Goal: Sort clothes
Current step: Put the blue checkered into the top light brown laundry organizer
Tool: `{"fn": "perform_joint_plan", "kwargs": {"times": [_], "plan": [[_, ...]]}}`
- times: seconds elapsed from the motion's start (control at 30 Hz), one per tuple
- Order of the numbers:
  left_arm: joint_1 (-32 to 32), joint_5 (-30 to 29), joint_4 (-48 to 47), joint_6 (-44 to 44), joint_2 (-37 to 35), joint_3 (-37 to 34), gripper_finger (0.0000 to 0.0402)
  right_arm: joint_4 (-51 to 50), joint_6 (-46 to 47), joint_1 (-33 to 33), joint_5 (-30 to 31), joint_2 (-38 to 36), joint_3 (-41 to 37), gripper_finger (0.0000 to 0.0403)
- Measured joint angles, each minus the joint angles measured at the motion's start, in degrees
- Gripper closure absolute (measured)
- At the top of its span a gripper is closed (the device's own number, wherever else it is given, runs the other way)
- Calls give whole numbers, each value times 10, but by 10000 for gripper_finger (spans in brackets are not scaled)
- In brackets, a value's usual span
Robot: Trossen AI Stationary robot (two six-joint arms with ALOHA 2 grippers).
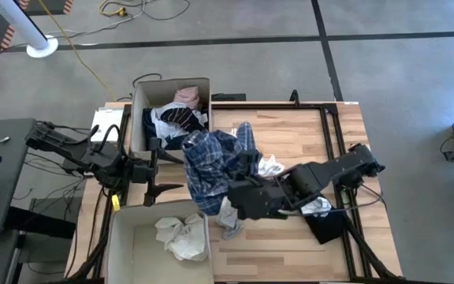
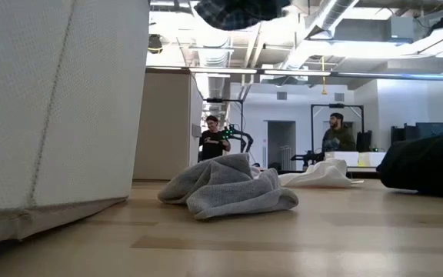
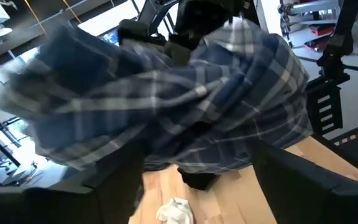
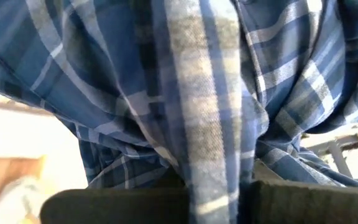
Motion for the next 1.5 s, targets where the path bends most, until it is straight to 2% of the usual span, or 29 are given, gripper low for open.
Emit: {"fn": "perform_joint_plan", "kwargs": {"times": [0.2, 0.53, 0.9, 1.5], "plan": [[6, 0, 3, -16, -5, 0, 89, 57, -68, -16, 0, -1, 0, 377], [30, 19, 24, -72, -2, -17, 87, 112, -131, -13, 5, -1, 0, 377], [35, 52, 137, -87, 8, -74, 87, 111, -131, -8, 6, -1, 0, 377], [35, 96, 178, -106, 27, -78, 87, 123, -135, -1, 7, -1, 0, 377]]}}
